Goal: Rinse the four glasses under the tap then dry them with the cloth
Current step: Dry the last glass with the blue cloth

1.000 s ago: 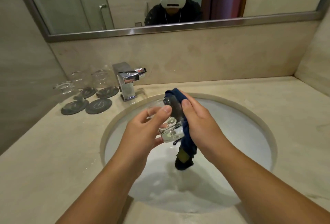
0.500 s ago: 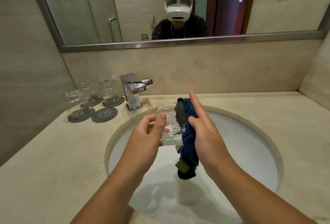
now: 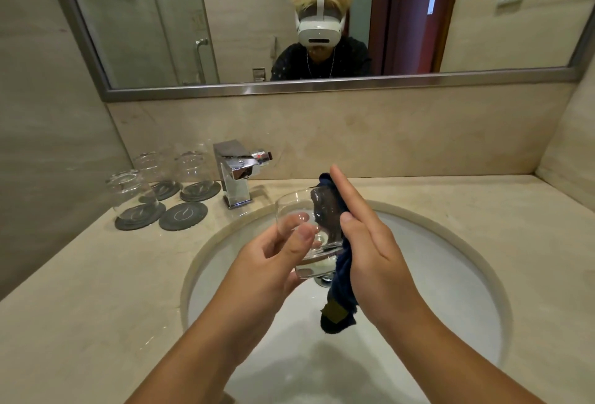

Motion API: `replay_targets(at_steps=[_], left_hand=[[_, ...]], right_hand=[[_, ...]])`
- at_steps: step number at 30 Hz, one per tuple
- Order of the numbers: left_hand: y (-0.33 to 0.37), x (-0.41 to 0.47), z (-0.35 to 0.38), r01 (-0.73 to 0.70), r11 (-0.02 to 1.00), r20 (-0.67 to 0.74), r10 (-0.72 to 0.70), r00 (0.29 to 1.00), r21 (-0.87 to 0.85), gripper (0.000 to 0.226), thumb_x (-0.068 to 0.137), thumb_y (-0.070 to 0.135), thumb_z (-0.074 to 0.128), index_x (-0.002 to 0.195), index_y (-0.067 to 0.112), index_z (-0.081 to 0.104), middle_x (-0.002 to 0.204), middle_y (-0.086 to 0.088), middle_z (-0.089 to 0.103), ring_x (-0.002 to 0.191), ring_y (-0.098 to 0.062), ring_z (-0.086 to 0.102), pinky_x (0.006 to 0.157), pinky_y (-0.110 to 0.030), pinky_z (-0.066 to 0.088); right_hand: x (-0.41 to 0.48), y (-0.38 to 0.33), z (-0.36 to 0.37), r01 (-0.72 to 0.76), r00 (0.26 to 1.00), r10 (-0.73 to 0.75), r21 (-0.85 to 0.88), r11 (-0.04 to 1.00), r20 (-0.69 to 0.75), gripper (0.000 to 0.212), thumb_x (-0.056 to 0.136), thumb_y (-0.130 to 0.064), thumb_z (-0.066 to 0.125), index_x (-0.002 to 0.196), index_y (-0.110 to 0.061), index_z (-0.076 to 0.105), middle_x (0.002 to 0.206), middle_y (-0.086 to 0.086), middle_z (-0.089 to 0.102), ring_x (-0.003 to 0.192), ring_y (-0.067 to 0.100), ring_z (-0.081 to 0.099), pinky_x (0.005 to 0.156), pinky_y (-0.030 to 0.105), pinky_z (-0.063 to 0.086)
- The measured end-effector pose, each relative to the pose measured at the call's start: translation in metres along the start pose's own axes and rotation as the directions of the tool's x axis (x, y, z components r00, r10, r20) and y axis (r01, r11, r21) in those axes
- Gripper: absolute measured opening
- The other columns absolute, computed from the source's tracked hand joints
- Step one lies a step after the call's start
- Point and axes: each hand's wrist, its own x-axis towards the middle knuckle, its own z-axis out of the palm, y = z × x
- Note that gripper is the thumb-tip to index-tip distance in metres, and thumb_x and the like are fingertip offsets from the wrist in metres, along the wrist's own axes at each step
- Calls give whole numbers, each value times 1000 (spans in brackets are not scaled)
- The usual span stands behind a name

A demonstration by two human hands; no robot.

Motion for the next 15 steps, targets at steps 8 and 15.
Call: replay_targets(at_steps=[8,15], left_hand=[[-8,8,-2,-94,986,-165,116,979,137,92,52,80,84,132,42,59,112,12,79,109,-8,75,111,-48,50],[-4,2,-1,-116,993,-106,117,987,22,69,75,52,85,134,30,56,118,1,79,114,-21,75,105,-47,55]], right_hand=[[-1,-2,2,30,999,-30,-12,999,-31,57,112,-8,39,150,-50,49,144,-38,54,137,-18,45,103,2,35],[-2,-3,0,133,990,-134,-32,991,-40,60,104,-14,38,152,-47,50,144,-28,55,132,-10,52,96,3,40]])
